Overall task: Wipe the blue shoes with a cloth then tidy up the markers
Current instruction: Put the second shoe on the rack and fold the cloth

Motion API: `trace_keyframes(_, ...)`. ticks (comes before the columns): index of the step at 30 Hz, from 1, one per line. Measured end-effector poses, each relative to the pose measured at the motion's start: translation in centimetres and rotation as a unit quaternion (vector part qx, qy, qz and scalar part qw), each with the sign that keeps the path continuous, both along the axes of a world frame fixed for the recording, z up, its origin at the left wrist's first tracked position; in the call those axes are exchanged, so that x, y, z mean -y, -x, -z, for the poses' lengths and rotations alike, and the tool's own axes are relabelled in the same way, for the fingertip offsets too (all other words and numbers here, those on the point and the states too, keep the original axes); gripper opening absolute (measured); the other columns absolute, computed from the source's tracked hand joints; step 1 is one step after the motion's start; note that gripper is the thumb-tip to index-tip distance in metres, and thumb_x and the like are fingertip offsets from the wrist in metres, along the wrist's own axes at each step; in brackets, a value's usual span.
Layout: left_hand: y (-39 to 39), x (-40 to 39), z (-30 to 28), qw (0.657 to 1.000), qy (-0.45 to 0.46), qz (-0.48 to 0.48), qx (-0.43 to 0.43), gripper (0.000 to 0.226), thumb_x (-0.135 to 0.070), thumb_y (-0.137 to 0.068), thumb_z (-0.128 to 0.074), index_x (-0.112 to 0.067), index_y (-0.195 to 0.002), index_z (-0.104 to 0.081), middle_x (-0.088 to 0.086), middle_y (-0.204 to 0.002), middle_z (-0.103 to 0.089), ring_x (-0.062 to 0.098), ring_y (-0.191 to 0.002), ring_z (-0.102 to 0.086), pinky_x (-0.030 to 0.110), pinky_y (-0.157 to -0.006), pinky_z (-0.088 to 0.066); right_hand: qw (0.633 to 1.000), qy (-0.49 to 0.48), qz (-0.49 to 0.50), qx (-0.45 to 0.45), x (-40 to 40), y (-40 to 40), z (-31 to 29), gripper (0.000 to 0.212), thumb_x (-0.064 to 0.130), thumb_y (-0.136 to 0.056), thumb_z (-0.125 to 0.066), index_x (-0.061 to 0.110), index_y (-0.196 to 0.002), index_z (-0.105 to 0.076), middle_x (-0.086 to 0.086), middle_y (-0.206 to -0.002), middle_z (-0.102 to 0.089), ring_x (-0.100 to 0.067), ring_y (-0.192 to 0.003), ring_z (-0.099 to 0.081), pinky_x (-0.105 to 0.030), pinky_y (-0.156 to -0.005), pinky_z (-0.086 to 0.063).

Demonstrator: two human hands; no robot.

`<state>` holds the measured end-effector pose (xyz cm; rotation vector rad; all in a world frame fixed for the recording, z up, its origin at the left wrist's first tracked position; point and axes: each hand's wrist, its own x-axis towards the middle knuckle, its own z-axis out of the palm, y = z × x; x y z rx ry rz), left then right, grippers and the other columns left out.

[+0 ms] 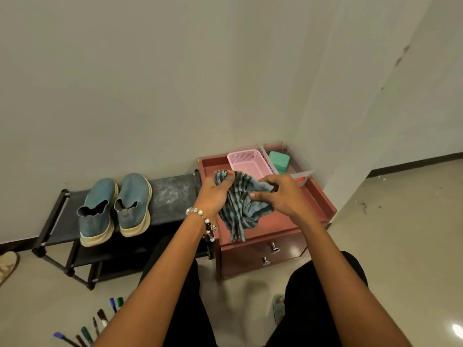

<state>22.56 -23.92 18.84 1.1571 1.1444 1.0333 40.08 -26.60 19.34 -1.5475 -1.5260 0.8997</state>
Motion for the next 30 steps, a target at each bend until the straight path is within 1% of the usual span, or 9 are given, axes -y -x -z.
trace_keyframes(3, 1.5, 0.0, -0.8, 0.994, -0.053, -0.054, -0.082, 0.027, -0.033, -0.089, -0.065, -0.012, -0.072, -0.066, 0.011, -0.078, -0.071, 0.029, -0.078, -0.069, 0.045, -0.078, -0.056, 0.997, -0.031, 0.065, 0.042, -0.2, -0.3, -0.7, 0.032, 0.033, -0.061, -0.086, 0.009, -0.072, -0.068, -0.015, -0.074, -0.069, -0.034, -0.072, -0.065, -0.045, -0.063, -0.052)
trace_keyframes(5, 1.9, 0.0, -1.3, 0.992, -0.073, -0.052, -0.084, 0.022, -0.03, -0.087, -0.067, -0.014, -0.072, -0.064, 0.014, -0.082, -0.071, 0.033, -0.082, -0.069, 0.049, -0.077, -0.056, 0.994, -0.051, 0.072, 0.06, 0.0, -0.2, -1.4, 0.029, 0.029, -0.064, -0.084, 0.01, -0.071, -0.064, -0.009, -0.084, -0.069, -0.028, -0.083, -0.065, -0.041, -0.072, -0.051)
trace_keyframes(8, 2.0, 0.0, -2.4, 0.991, -0.107, -0.045, -0.067, 0.005, -0.017, -0.084, -0.07, -0.015, -0.084, -0.065, 0.007, -0.084, -0.07, 0.026, -0.083, -0.068, 0.039, -0.077, -0.058, 0.998, -0.048, 0.03, -0.003, 0.5, 0.0, -2.4, 0.038, 0.017, -0.07, -0.081, 0.015, -0.099, -0.057, -0.002, -0.104, -0.066, -0.022, -0.097, -0.064, -0.041, -0.084, -0.054)
trace_keyframes(11, 2.1, -0.2, -3.6, 0.99, -0.133, -0.018, -0.053, 0.023, -0.007, -0.081, -0.072, -0.016, -0.099, -0.062, 0.002, -0.092, -0.065, 0.015, -0.086, -0.063, 0.028, -0.077, -0.055, 0.997, -0.017, -0.044, -0.057, 0.8, -0.4, -3.0, 0.063, 0.015, -0.071, -0.081, 0.027, -0.122, -0.047, -0.005, -0.105, -0.063, -0.022, -0.096, -0.064, -0.039, -0.082, -0.056)
trace_keyframes(15, 2.6, -0.5, -4.5, 0.977, -0.155, 0.094, -0.11, 0.039, 0.0, -0.082, -0.07, -0.021, -0.111, -0.056, 0.004, -0.103, -0.062, 0.014, -0.091, -0.062, 0.028, -0.082, -0.054, 0.996, -0.048, -0.053, 0.061, 0.4, -1.1, -3.2, 0.018, 0.019, -0.074, -0.079, 0.012, -0.091, -0.073, 0.003, -0.102, -0.065, -0.015, -0.096, -0.06, -0.04, -0.089, -0.049)
trace_keyframes(20, 4.4, -1.9, -4.2, 0.962, -0.151, 0.07, -0.218, 0.033, 0.003, -0.081, -0.067, -0.017, -0.108, -0.064, 0.004, -0.097, -0.068, 0.017, -0.086, -0.066, 0.027, -0.077, -0.055, 0.993, 0.011, -0.024, -0.116, 0.0, -2.1, -3.6, 0.01, 0.008, -0.079, -0.072, 0.0, -0.086, -0.071, -0.022, -0.087, -0.07, -0.027, -0.076, -0.065, -0.042, -0.076, -0.052)
trace_keyframes(23, 4.9, -2.1, -3.6, 0.987, -0.098, 0.017, -0.126, 0.019, 0.005, -0.085, -0.063, -0.009, -0.099, -0.066, 0.008, -0.089, -0.069, 0.022, -0.082, -0.068, 0.029, -0.074, -0.057, 0.98, 0.031, 0.0, -0.195, -1.1, -1.9, -3.3, 0.021, 0.008, -0.078, -0.074, 0.002, -0.097, -0.068, -0.016, -0.093, -0.072, -0.027, -0.083, -0.07, -0.036, -0.077, -0.057)
trace_keyframes(26, 5.2, -2.0, -3.2, 0.998, -0.044, -0.032, -0.031, 0.017, 0.004, -0.089, -0.058, -0.007, -0.099, -0.066, 0.008, -0.09, -0.07, 0.019, -0.081, -0.069, 0.028, -0.073, -0.058, 0.984, 0.042, 0.015, -0.172, -2.1, -1.6, -2.6, 0.022, 0.008, -0.075, -0.075, 0.003, -0.096, -0.069, -0.013, -0.09, -0.072, -0.025, -0.082, -0.069, -0.031, -0.068, -0.057)
trace_keyframes(30, 5.1, -2.2, -2.4, 0.997, -0.017, -0.054, -0.052, 0.015, 0.0, -0.092, -0.057, -0.003, -0.102, -0.067, 0.007, -0.089, -0.07, 0.016, -0.079, -0.068, 0.026, -0.07, -0.057, 0.986, 0.022, 0.084, -0.139, -2.8, -0.2, -1.5, 0.007, 0.005, -0.079, -0.072, 0.012, -0.081, -0.071, -0.01, -0.081, -0.072, -0.025, -0.078, -0.069, -0.038, -0.072, -0.057)
